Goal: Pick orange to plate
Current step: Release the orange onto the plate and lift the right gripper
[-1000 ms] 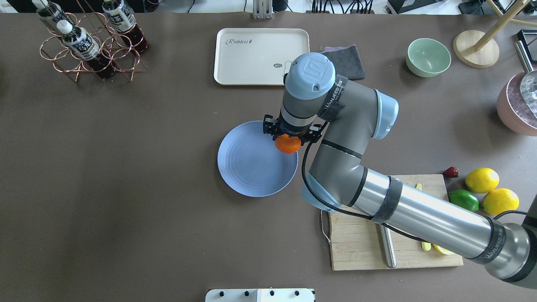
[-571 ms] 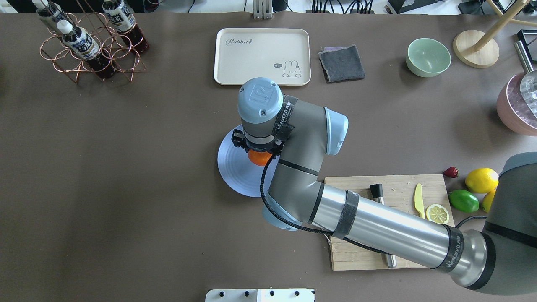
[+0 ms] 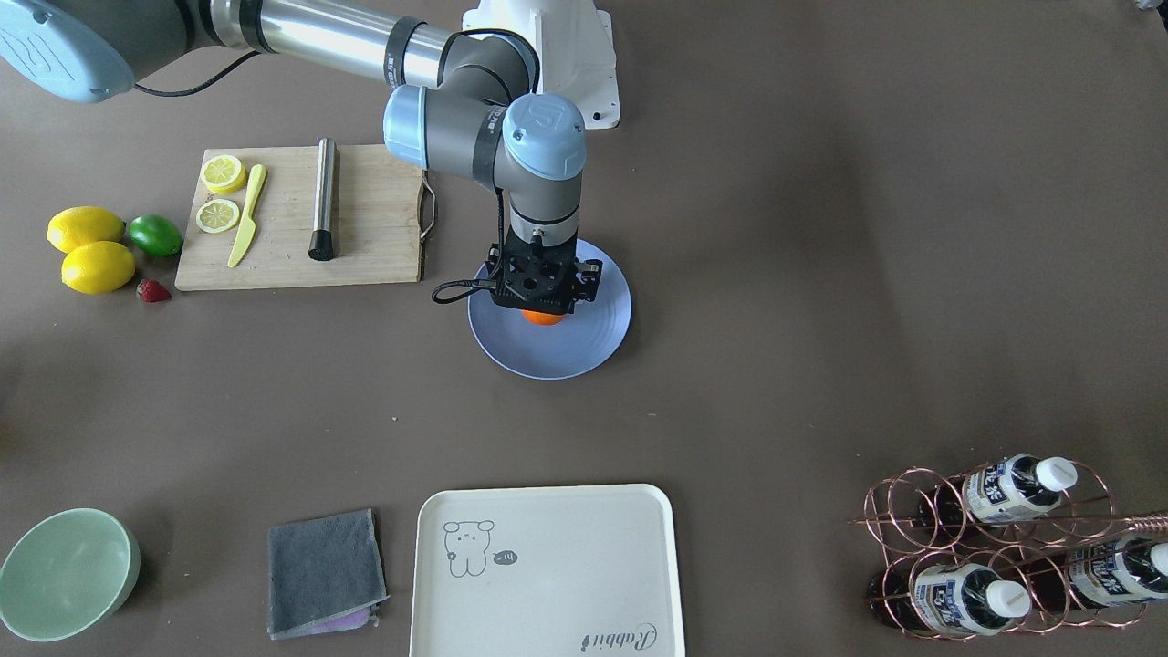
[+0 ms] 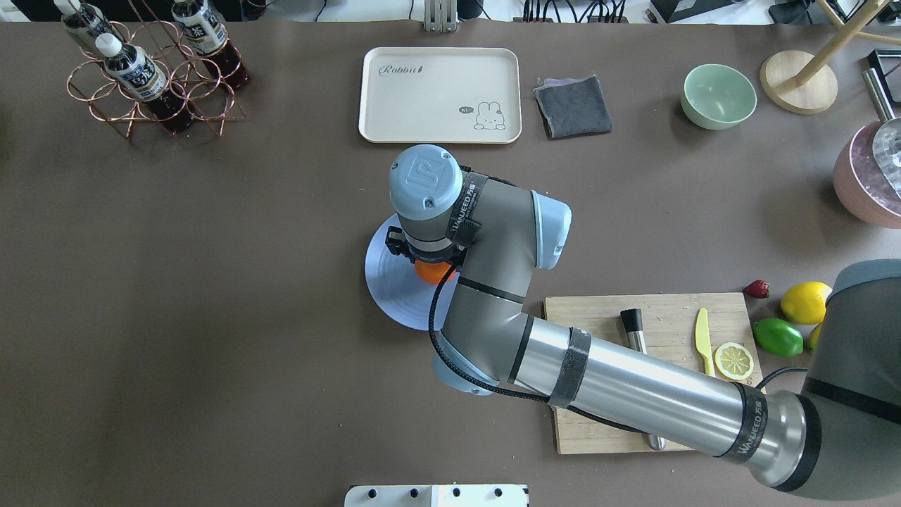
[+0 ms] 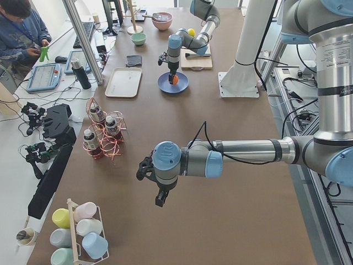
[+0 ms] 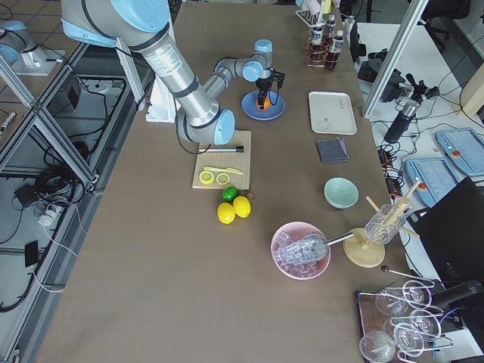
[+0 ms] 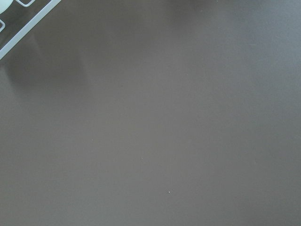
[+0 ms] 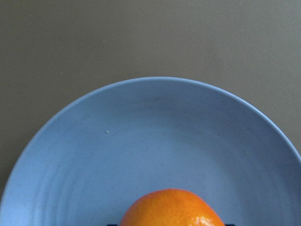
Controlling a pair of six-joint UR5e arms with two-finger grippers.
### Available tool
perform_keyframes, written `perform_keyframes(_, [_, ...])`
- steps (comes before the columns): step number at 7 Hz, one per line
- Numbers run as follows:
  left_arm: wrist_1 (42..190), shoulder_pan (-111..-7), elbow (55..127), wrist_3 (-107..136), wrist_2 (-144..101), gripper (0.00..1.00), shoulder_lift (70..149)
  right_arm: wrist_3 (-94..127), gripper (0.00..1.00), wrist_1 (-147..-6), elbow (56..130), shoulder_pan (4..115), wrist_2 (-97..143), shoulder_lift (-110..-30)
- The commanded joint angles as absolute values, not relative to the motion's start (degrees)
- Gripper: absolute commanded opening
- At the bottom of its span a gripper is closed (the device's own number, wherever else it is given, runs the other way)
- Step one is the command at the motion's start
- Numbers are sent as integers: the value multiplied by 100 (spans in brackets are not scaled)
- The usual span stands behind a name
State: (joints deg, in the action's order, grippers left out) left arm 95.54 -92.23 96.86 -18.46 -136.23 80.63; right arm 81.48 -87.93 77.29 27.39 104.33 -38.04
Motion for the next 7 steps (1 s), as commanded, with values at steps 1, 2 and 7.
perform_keyframes(1, [9554,-9220,9686,-1846,-13623,98,8068,7851,100,-8789,7786,2777,10415,-3771])
perform_keyframes(2, [9554,-9220,9677,-1846,-13623,98,8060,7744,100,-8798,7848,2960,10476,-3762])
perform_keyframes(7, [9457,-9220,9659,-1802,-13579,98,8060,4176,100,-10397,9646,5637,12284,-5257])
